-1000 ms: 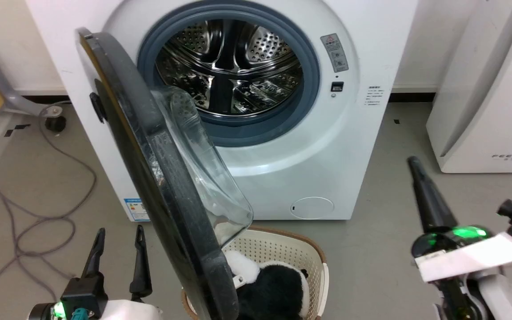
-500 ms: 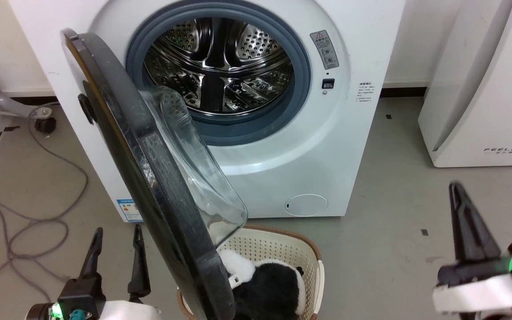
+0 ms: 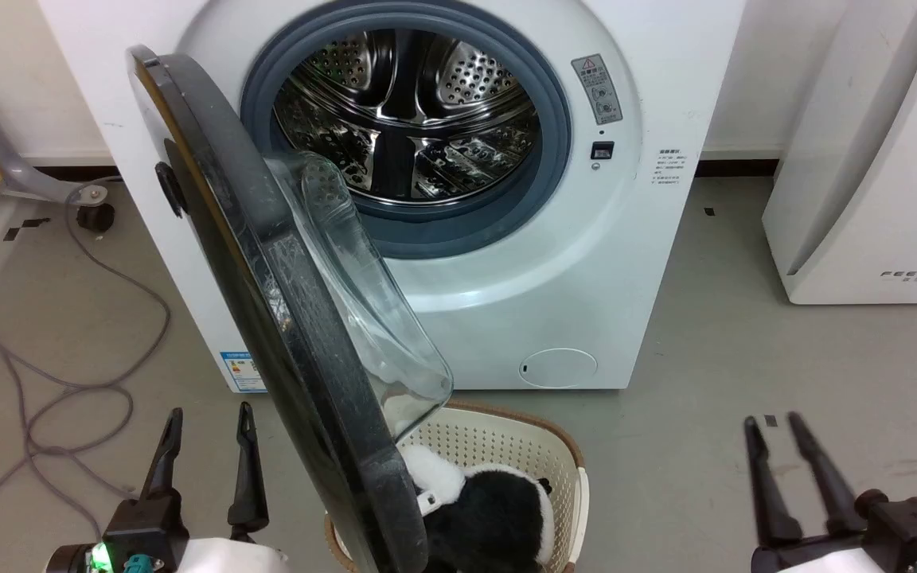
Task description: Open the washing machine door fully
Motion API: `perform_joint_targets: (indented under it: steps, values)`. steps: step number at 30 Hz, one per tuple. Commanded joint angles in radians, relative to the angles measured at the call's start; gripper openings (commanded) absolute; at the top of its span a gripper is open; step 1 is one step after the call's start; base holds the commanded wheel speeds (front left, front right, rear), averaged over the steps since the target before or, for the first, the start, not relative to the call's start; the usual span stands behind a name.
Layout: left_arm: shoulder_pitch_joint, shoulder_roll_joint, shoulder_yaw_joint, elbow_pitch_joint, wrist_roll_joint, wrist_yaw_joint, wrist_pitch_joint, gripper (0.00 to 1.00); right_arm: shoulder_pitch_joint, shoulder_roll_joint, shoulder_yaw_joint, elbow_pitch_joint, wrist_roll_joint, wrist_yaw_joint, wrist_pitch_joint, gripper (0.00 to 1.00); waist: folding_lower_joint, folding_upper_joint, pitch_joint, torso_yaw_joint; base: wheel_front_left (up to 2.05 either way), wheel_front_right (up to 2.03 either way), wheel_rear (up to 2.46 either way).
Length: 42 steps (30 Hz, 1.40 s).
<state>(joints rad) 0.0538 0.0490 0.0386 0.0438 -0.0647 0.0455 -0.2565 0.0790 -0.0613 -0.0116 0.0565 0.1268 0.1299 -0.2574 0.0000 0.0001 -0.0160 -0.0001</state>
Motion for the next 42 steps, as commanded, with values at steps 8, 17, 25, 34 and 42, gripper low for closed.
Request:
perform_joint_targets:
  steps: [8, 17, 25, 34, 42]
  values:
    - [-0.007, 0.004, 0.03, -0.044, 0.027, 0.033, -0.005, 0.0, 0.006, 0.01, -0.03, -0.067, -0.041, 0.001, -0.004, 1.0, 0.0, -0.0001, -0.009, 0.009, 0.0, 0.0, 0.0]
    - [-0.098, 0.022, 0.06, -0.195, 0.04, 0.035, -0.005, 0.0, 0.019, 0.011, -0.046, -0.108, -0.032, 0.001, -0.004, 1.0, 0.0, -0.0001, -0.012, 0.025, 0.0, 0.0, 0.0]
    - [-0.167, 0.019, -0.036, -0.347, 0.054, -0.016, -0.005, 0.0, 0.023, 0.011, -0.042, -0.109, -0.021, 0.001, -0.004, 1.0, 0.0, -0.0001, -0.017, 0.027, 0.0, 0.0, 0.0]
    - [-0.187, 0.012, -0.246, -0.409, 0.071, -0.095, -0.005, 0.0, 0.029, 0.011, -0.034, -0.105, -0.024, 0.001, -0.004, 1.0, 0.0, -0.0001, -0.022, 0.027, 0.0, 0.0, 0.0]
    - [-0.152, 0.02, -0.432, -0.402, 0.091, -0.14, -0.005, 0.0, 0.032, 0.011, -0.028, -0.102, -0.025, 0.001, -0.004, 1.0, 0.0, -0.0001, -0.024, 0.035, 0.0, 0.0, 0.0]
